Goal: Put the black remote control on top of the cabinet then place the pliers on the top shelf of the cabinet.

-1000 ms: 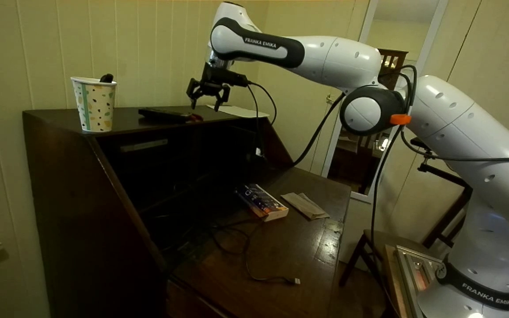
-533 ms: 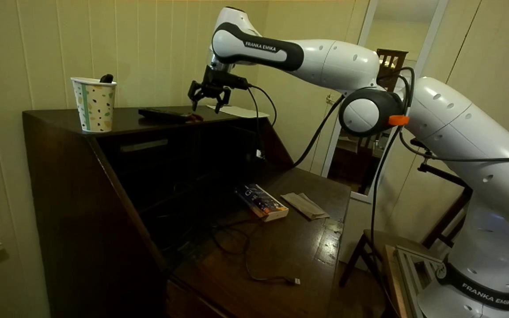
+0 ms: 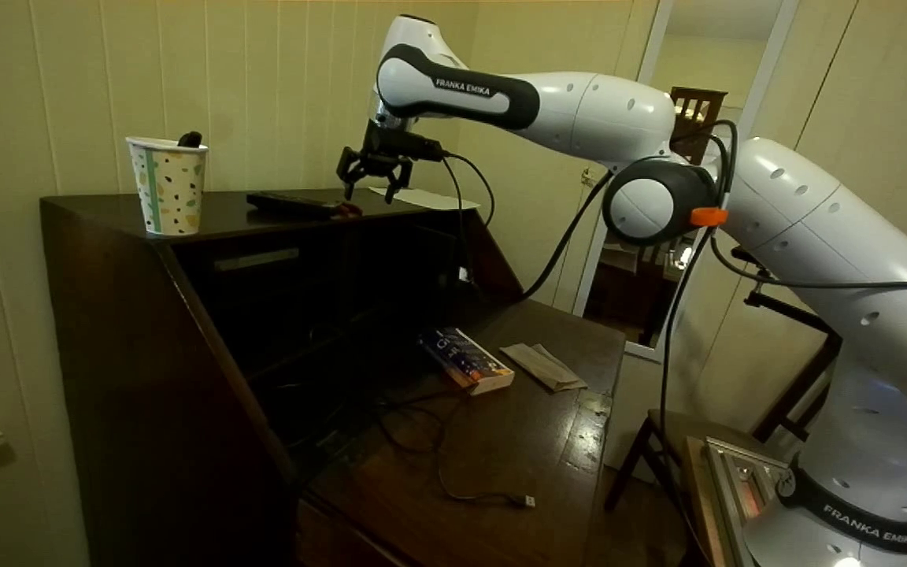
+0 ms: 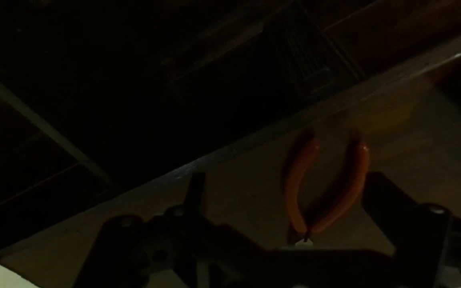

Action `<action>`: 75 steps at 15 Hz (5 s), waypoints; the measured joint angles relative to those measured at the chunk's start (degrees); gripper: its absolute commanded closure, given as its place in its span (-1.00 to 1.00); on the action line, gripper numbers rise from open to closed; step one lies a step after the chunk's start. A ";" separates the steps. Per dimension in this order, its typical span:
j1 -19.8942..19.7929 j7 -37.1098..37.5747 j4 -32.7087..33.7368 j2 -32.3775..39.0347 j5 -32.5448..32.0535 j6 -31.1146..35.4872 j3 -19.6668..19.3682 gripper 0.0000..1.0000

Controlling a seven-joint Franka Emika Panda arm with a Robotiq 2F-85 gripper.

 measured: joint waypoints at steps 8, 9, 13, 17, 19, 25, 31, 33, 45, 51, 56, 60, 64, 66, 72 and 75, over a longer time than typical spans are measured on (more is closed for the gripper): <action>0.37 -0.47 0.11 1.30 0.00 3.39 0.00 -1.00; 0.56 -0.53 0.12 1.23 0.00 3.68 0.00 -1.00; 1.23 -0.86 0.09 1.12 0.00 3.96 0.00 -1.00; 1.35 -1.54 0.02 1.38 0.00 3.96 0.00 -1.00; 1.35 -1.68 0.00 1.56 0.00 3.96 0.00 -0.96; 1.47 -3.30 0.12 2.13 -0.17 3.96 -0.04 -0.02; 1.66 -3.81 0.15 1.78 -0.37 3.93 -0.49 0.46; 1.96 -3.81 0.15 1.57 -0.45 3.32 -0.64 0.46; 6.62 -2.68 -0.03 -7.07 -0.12 -21.63 1.18 0.46; 7.91 2.56 -0.18 -5.50 2.84 -35.02 3.99 0.46; 7.53 9.28 -0.03 -2.87 7.21 -33.61 5.31 -0.04; 6.77 9.79 0.16 -1.94 7.52 -27.39 5.39 -0.04; 6.92 9.01 0.30 -1.96 7.00 -27.77 5.25 0.46; 7.65 4.96 -0.30 -1.94 5.69 -30.15 4.92 0.46; 11.67 -3.55 0.07 -2.14 1.25 -36.47 4.14 0.46; 13.69 -3.35 0.06 -2.18 -0.85 -36.42 2.94 0.46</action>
